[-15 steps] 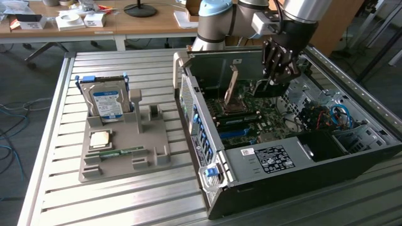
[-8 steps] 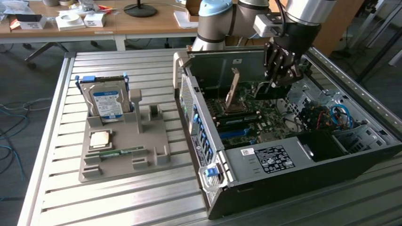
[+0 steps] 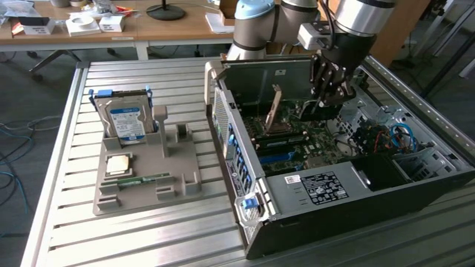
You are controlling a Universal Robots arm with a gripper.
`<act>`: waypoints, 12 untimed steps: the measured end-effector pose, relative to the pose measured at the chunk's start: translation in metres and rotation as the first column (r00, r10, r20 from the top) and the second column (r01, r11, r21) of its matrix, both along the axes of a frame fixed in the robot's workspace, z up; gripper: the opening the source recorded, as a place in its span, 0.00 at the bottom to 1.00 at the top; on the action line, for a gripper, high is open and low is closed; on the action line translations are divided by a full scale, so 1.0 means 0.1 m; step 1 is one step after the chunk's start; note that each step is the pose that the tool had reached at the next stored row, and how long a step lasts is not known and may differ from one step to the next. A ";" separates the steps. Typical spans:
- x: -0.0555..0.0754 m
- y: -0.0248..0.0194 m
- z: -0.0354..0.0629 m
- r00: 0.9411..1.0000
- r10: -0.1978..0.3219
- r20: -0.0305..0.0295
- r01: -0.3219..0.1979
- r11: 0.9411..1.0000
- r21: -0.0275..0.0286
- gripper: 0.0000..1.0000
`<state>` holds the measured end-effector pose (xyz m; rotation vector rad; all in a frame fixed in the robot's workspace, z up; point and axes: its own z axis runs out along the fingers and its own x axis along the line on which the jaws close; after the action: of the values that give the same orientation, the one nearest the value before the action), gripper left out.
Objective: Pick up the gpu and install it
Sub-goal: 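Insert the gpu into the slot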
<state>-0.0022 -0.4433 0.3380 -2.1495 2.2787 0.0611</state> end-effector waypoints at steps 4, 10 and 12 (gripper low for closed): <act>0.00 0.000 -0.042 1.000 0.000 0.001 0.000 1.000 0.001 0.26; -0.01 -0.001 -0.119 1.000 0.000 0.002 0.000 1.000 0.003 0.26; -0.02 -0.002 -0.144 1.000 0.000 0.003 0.000 1.000 0.004 0.26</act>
<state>-0.0040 -0.4435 0.3236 -2.1464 2.2754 0.0620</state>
